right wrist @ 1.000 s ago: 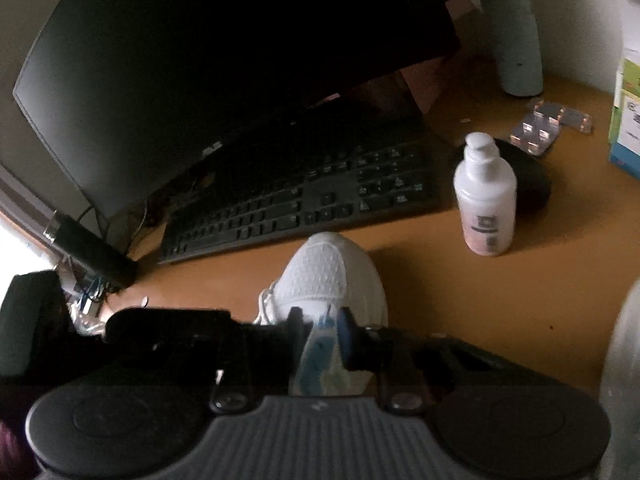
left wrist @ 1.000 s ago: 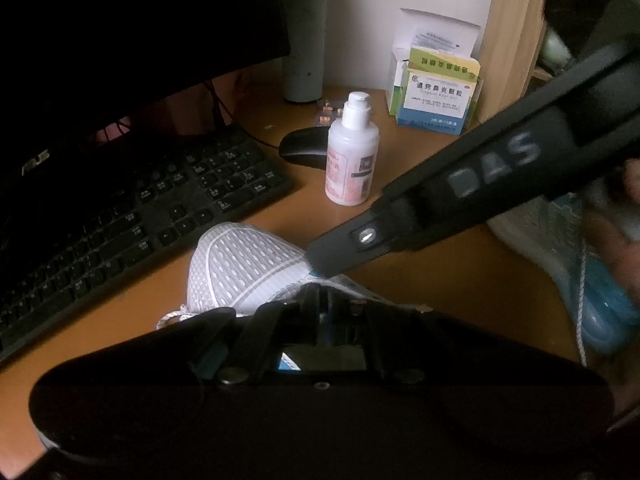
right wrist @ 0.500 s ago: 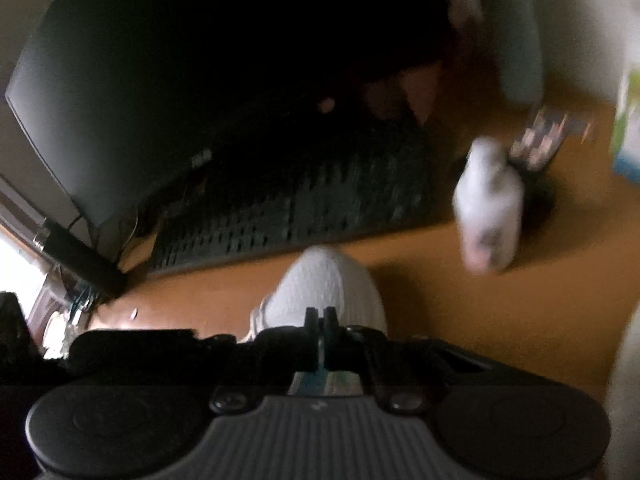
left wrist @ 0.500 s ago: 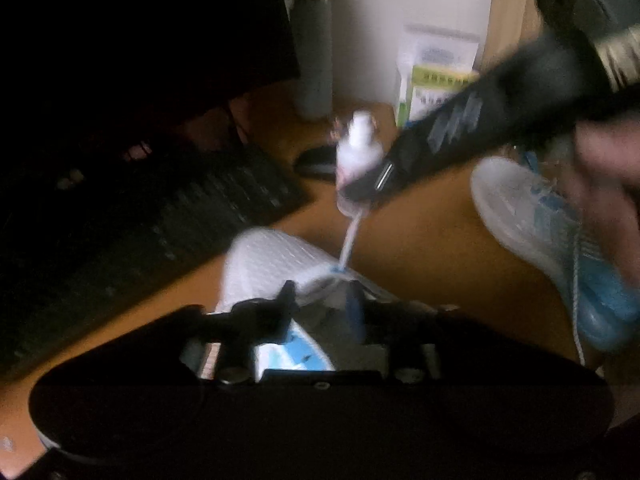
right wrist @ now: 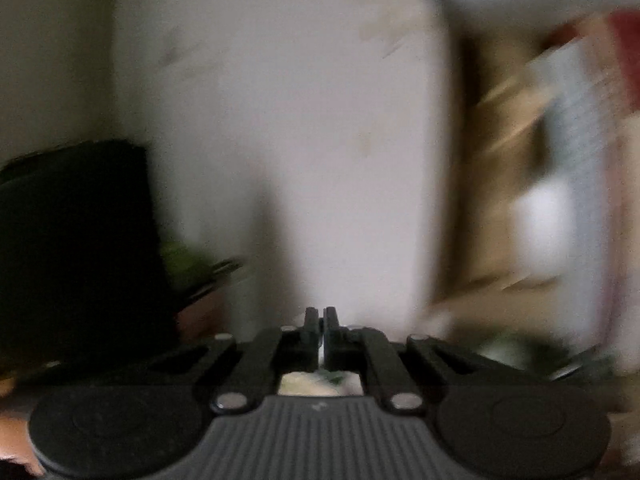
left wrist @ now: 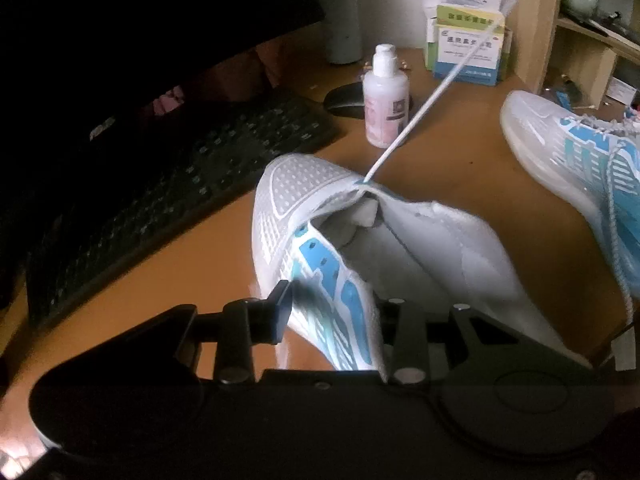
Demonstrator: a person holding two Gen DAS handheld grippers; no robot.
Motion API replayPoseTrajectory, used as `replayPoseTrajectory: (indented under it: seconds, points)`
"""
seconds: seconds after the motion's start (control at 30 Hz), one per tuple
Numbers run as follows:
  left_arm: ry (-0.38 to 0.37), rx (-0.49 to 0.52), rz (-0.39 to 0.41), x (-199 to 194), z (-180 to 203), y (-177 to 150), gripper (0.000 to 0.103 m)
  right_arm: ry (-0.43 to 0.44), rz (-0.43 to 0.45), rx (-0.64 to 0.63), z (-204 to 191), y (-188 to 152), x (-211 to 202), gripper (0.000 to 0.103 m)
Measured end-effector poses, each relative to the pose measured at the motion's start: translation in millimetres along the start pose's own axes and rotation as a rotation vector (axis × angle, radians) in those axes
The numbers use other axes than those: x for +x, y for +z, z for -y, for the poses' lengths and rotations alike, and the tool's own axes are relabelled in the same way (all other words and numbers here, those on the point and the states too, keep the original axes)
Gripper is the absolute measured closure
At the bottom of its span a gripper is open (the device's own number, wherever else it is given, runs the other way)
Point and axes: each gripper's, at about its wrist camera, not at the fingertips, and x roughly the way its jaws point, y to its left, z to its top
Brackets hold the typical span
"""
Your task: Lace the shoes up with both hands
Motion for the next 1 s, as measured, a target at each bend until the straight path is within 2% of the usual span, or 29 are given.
replayPoseTrajectory:
  seconds: [0.03,0.07,0.13,0.2,0.27,0.3,0.33,0.37,0.43,0.57,0.67,0.77,0.87,1.0]
  points:
    - [0.001,-0.006,0.001,-1.0,0.0,-0.9,0.068,-0.06,0.023,-0.018,14.5,7.7,-14.2,0.101]
    - [0.0,-0.01,0.002,-1.8,-0.6,-1.1,0.068,-0.082,0.038,-0.002,25.4,11.8,-25.0,0.101]
    - [-0.003,-0.012,0.003,-2.9,-3.8,0.2,0.068,-0.073,0.03,0.016,30.5,12.3,-32.0,0.101]
    - [-0.013,-0.021,0.004,-4.4,-6.2,2.8,0.067,0.037,-0.027,0.011,17.7,0.3,-31.9,0.101]
    - [-0.021,-0.034,0.014,-9.5,-7.7,3.2,0.061,0.117,-0.1,0.007,-2.3,-15.0,-23.9,0.097]
    - [-0.03,-0.036,0.022,-15.2,-8.5,2.5,0.06,0.173,-0.159,-0.003,-21.8,-28.5,-16.5,0.087]
    - [-0.04,-0.035,0.029,-20.5,-9.2,1.3,0.06,0.207,-0.202,-0.017,-38.4,-40.0,-10.2,0.068]
    - [-0.05,-0.034,0.035,-26.2,-9.7,-0.3,0.059,0.23,-0.237,-0.032,-52.3,-49.8,-4.8,0.062]
    - [-0.065,-0.037,0.052,-39.5,-12.8,-4.2,0.057,0.29,-0.318,-0.071,-96.2,-76.2,5.7,0.06]
    - [-0.082,-0.08,0.09,-70.0,-27.5,-18.1,0.054,0.462,-0.385,-0.085,-153.0,-98.3,9.2,0.06]
    - [-0.046,-0.144,0.102,-88.3,-47.2,-30.6,0.054,0.581,-0.43,-0.141,-198.0,-108.1,9.7,0.057]
    - [0.034,-0.23,0.081,-94.2,-77.1,-49.4,0.054,0.671,-0.476,-0.163,-232.1,-121.9,17.3,0.055]
    - [0.127,-0.29,0.0,-84.0,-105.8,-75.2,0.055,0.727,-0.515,-0.192,-261.4,-135.5,17.2,0.055]
    - [0.204,-0.365,-0.12,-76.2,-144.6,-115.4,0.055,0.821,-0.556,-0.24,-311.3,-155.0,17.3,0.055]
